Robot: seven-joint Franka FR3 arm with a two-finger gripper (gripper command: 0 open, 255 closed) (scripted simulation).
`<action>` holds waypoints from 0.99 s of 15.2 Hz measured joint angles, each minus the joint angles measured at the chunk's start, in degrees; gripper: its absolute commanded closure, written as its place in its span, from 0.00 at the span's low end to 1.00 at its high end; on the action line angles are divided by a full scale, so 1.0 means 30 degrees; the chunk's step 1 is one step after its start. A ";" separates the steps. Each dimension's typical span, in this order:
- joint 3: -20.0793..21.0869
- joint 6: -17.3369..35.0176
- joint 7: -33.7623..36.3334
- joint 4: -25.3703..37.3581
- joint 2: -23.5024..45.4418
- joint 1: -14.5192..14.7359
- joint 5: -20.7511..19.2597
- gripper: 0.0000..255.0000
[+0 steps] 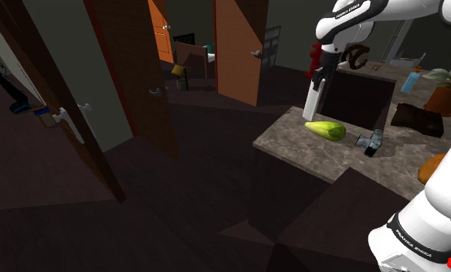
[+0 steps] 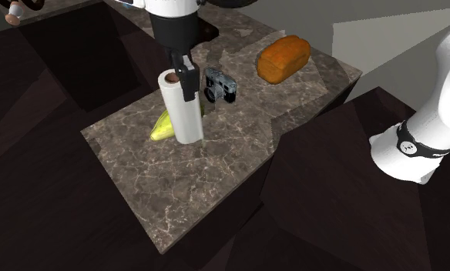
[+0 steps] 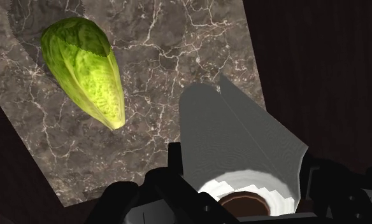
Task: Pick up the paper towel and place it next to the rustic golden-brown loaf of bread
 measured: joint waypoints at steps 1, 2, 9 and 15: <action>-0.0012 -0.0192 0.0005 0.0117 -0.0079 0.0000 -0.0030 1.00; -0.0009 -0.0369 0.0059 0.0186 -0.0191 0.0030 -0.0078 1.00; -0.0040 -0.2167 0.0158 0.1639 -0.0562 0.0060 -0.0242 1.00; -0.0139 -0.3345 0.0020 0.2447 -0.0952 -0.0025 -0.0364 1.00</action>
